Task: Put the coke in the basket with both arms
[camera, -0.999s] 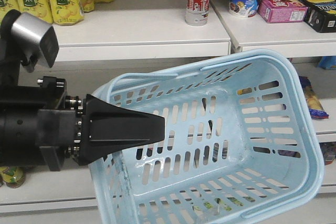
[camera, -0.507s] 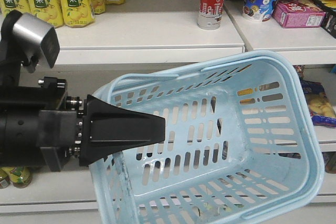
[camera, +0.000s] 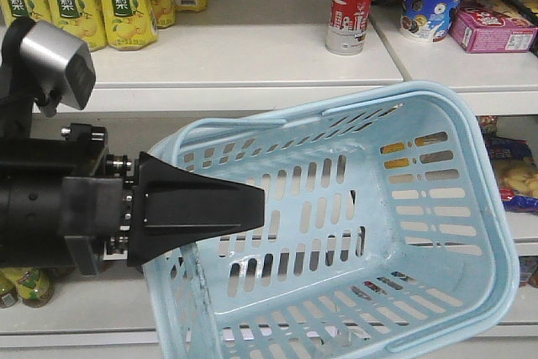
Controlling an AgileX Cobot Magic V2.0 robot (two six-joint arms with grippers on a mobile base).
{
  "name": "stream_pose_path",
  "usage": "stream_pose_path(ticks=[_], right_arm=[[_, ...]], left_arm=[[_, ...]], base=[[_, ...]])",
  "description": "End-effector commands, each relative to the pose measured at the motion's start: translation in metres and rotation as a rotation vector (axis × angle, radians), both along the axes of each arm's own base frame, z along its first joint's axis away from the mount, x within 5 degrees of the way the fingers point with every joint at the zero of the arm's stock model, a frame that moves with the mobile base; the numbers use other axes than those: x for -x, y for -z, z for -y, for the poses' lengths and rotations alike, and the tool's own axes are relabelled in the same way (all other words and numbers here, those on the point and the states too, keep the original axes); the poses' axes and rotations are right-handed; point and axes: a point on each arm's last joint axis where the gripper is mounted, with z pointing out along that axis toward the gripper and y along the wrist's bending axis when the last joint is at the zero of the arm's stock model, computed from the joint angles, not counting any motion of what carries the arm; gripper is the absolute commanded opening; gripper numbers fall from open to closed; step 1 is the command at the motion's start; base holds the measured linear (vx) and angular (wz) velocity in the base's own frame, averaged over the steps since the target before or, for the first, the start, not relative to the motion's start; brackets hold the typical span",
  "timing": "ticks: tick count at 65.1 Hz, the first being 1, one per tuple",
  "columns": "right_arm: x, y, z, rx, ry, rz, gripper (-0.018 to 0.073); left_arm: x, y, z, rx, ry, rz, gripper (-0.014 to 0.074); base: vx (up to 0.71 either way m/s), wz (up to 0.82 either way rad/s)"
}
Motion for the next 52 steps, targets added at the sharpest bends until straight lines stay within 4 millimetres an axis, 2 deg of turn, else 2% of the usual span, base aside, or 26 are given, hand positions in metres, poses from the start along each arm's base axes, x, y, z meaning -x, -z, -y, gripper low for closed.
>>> stream_pose_path(ticks=[1, 52], right_arm=[[0.0008, -0.0048, -0.0011, 0.017, -0.009, 0.077, -0.0005], [0.0008, -0.0048, -0.0011, 0.017, -0.009, 0.077, -0.0005]], left_arm=[[0.0052, -0.0194, -0.0029, 0.097, -0.013, 0.014, -0.0006], [0.0052, -0.0194, -0.0029, 0.097, -0.013, 0.014, -0.0006]], base=[[0.04, 0.00], [0.03, -0.01]])
